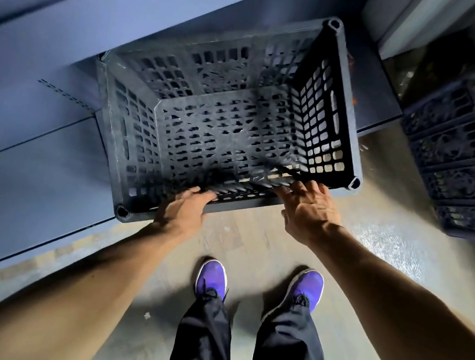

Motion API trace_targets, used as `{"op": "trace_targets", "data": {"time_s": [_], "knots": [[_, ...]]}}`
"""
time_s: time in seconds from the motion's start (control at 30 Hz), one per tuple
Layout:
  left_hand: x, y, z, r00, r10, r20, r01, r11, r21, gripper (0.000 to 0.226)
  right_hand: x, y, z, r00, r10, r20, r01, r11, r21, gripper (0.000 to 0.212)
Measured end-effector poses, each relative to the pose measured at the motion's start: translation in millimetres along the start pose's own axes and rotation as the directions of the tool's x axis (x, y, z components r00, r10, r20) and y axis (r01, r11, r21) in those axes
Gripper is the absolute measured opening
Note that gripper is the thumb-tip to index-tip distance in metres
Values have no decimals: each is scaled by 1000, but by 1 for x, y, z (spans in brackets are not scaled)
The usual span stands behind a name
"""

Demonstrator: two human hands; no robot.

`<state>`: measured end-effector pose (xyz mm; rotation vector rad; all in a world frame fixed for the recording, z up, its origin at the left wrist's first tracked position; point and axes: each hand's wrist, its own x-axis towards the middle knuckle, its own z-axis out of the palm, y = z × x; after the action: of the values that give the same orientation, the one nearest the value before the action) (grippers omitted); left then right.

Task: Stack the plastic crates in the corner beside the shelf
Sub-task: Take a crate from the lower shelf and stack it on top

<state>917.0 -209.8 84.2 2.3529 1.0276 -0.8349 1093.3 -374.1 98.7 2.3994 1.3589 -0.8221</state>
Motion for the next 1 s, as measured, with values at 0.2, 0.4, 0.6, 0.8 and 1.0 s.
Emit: {"op": "trace_targets", "data": {"time_s": [0.2,0.4,0.6,0.8,1.0], "knots": [[-10,0,-8,998,1,-67,4,998,67,47,9,3,-19,1000,24,-19,-25,997,-76,50],[-46,-13,-18,998,59,-8,-56,982,180,49,-15,-4,-21,996,17,83,-22,998,60,49],[-81,-10,-28,994,106,-30,-95,965,244,47,-53,-1,-31,997,-57,56,57,998,2,54],[-134,22,-51,987,160,4,-155,953,259,49,-103,23,-59,991,-87,102,85,996,17,39],[-196,57,-84,942,330,59,-335,916,220,42,-188,33,-83,971,-60,230,40,995,93,43]]}}
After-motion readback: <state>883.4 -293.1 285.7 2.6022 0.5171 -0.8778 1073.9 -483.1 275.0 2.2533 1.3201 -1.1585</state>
